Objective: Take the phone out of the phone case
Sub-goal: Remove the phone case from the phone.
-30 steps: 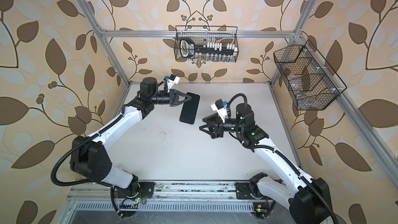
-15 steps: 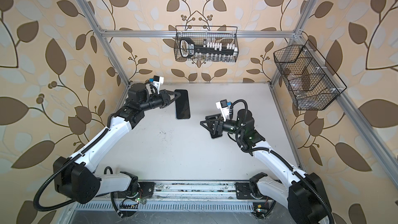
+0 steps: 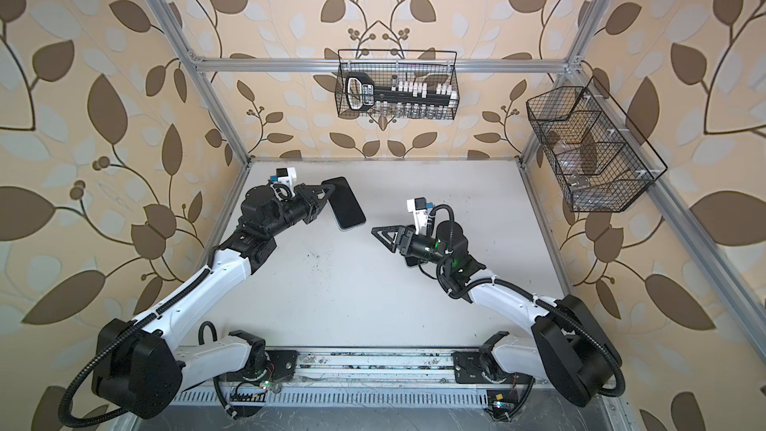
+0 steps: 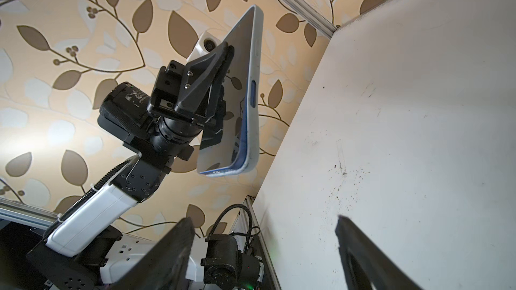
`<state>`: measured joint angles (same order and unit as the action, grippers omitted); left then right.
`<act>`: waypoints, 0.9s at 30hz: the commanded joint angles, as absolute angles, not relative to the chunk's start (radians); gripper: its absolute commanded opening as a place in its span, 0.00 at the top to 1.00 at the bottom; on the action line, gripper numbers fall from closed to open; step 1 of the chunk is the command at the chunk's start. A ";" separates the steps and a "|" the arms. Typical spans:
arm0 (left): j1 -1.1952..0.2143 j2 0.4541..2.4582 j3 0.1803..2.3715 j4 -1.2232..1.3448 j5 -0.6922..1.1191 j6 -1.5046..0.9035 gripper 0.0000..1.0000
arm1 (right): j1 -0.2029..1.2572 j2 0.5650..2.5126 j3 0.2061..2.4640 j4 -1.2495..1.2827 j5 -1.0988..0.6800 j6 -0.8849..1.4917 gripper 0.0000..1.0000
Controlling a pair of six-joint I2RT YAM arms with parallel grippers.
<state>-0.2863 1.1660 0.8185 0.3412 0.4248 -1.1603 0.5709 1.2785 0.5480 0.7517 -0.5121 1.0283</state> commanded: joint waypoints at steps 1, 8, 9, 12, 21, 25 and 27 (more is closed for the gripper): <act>-0.279 1.115 0.816 0.544 0.408 -1.241 1.00 | 0.602 1.320 0.552 0.921 -0.454 1.156 0.20; -0.279 1.137 0.795 0.644 0.429 -1.327 1.00 | 0.636 1.399 0.575 1.060 -0.432 1.209 0.22; -0.280 1.140 0.793 0.647 0.432 -1.331 1.00 | 0.640 1.408 0.579 1.076 -0.433 1.215 0.22; -0.280 1.140 0.778 0.671 0.433 -1.345 1.00 | 0.649 1.423 0.594 1.093 -0.428 1.212 0.23; -0.281 1.140 0.759 0.695 0.439 -1.359 1.00 | 0.662 1.464 0.631 1.132 -0.428 1.214 0.23; -0.281 1.144 0.758 0.712 0.442 -1.375 1.00 | 0.667 1.490 0.637 1.140 -0.426 1.214 0.23; -0.281 1.147 0.760 0.718 0.445 -1.382 1.00 | 0.667 1.499 0.638 1.149 -0.425 1.217 0.23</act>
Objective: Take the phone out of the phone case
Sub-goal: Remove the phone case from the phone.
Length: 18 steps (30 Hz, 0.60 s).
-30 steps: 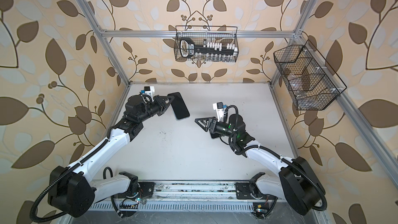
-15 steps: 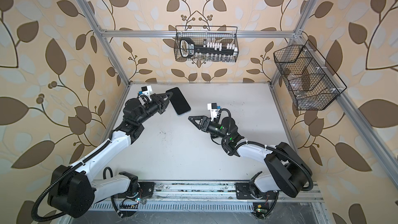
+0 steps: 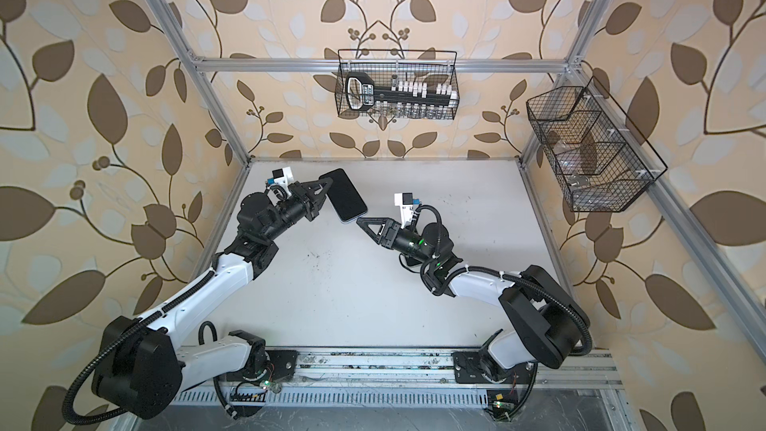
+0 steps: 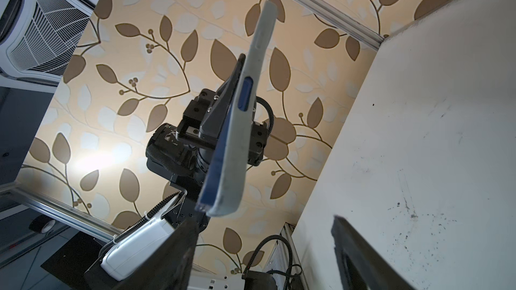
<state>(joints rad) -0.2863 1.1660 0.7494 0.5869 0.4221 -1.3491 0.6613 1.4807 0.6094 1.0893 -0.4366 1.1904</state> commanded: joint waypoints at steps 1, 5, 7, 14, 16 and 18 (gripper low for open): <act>-0.281 1.147 0.758 0.724 0.445 -1.385 1.00 | 0.668 1.504 0.640 1.150 -0.425 1.218 0.23; -0.281 1.153 0.756 0.743 0.449 -1.403 1.00 | 0.669 1.516 0.641 1.159 -0.422 1.221 0.23; -0.281 1.157 0.752 0.757 0.450 -1.411 1.00 | 0.668 1.522 0.642 1.165 -0.422 1.223 0.23; -0.281 1.164 0.749 0.733 0.448 -1.381 1.00 | 0.676 1.504 0.632 1.191 -0.426 1.236 0.24; -0.281 1.173 0.749 0.742 0.452 -1.383 1.00 | 0.679 1.492 0.631 1.181 -0.424 1.228 0.24; -0.281 1.179 0.749 0.750 0.453 -1.386 1.00 | 0.682 1.480 0.632 1.168 -0.421 1.219 0.24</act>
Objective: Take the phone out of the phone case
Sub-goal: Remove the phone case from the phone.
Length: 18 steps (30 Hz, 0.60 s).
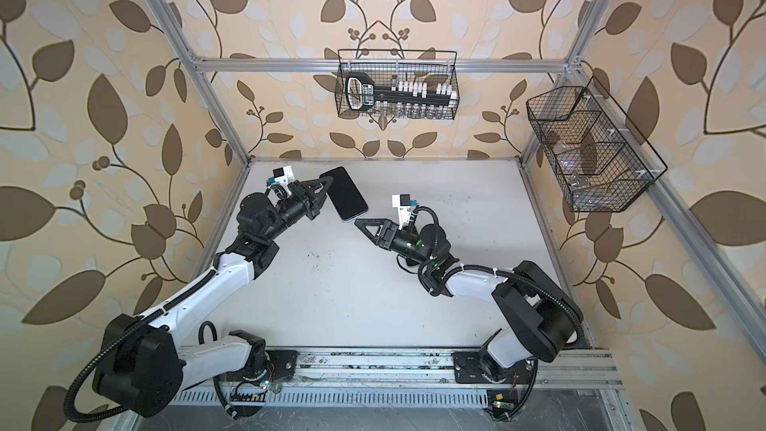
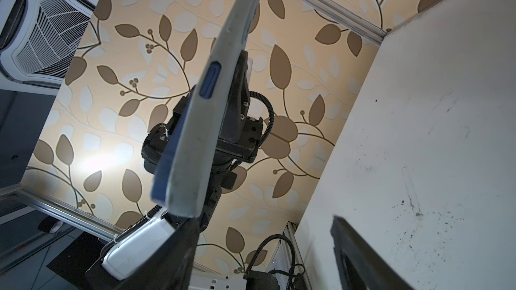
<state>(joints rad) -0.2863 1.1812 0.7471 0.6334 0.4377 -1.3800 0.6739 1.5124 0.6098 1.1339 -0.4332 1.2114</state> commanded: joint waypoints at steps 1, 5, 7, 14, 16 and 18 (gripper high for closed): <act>-0.281 1.180 0.749 0.750 0.453 -1.386 1.00 | 0.680 1.478 0.631 1.165 -0.421 1.215 0.24; -0.281 1.186 0.751 0.752 0.453 -1.386 1.00 | 0.681 1.471 0.629 1.163 -0.419 1.210 0.24; -0.281 1.190 0.752 0.753 0.454 -1.385 1.00 | 0.683 1.468 0.627 1.166 -0.418 1.210 0.24; -0.281 1.198 0.752 0.774 0.459 -1.404 1.00 | 0.685 1.484 0.639 1.156 -0.419 1.205 0.24; -0.281 1.200 0.750 0.785 0.459 -1.413 1.00 | 0.684 1.492 0.643 1.159 -0.422 1.208 0.24; -0.281 1.201 0.750 0.791 0.460 -1.423 1.00 | 0.686 1.500 0.644 1.164 -0.421 1.209 0.24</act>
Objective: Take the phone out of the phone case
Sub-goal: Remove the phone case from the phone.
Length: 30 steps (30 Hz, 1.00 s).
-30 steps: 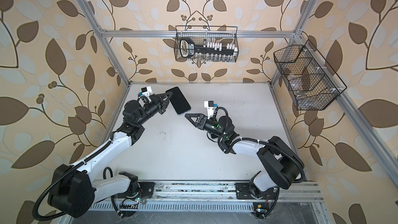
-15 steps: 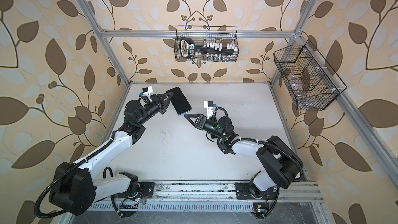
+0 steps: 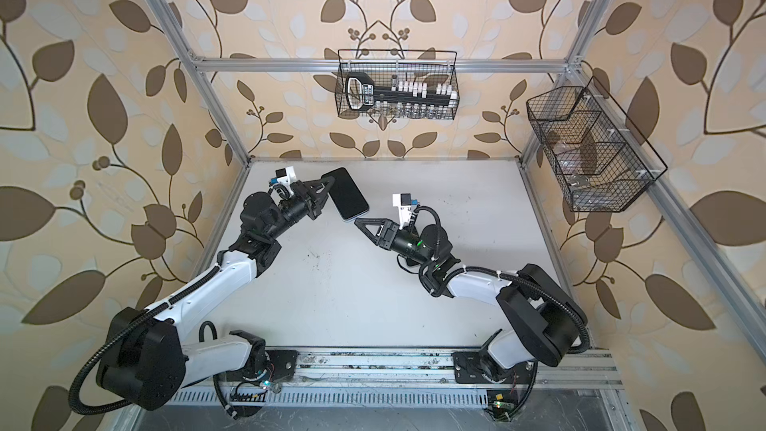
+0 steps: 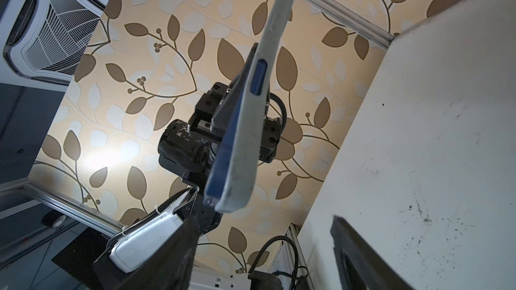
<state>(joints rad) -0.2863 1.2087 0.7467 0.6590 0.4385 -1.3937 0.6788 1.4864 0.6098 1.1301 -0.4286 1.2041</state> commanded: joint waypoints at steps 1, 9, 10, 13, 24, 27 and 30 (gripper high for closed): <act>-0.281 1.203 0.751 0.795 0.460 -1.428 1.00 | 0.683 1.502 0.645 1.164 -0.420 1.210 0.24; -0.282 1.198 0.733 0.817 0.459 -1.454 1.00 | 0.674 1.522 0.647 1.182 -0.420 1.215 0.24; -0.283 1.198 0.730 0.821 0.457 -1.457 1.00 | 0.673 1.523 0.648 1.183 -0.421 1.216 0.24; -0.284 1.198 0.727 0.817 0.457 -1.446 1.00 | 0.669 1.522 0.647 1.192 -0.426 1.223 0.24; -0.283 1.214 0.736 0.838 0.460 -1.461 1.00 | 0.670 1.507 0.640 1.171 -0.419 1.208 0.24; -0.283 1.205 0.733 0.837 0.459 -1.468 1.00 | 0.667 1.517 0.640 1.181 -0.417 1.212 0.24; -0.283 1.195 0.729 0.842 0.457 -1.479 1.00 | 0.667 1.528 0.641 1.186 -0.417 1.214 0.24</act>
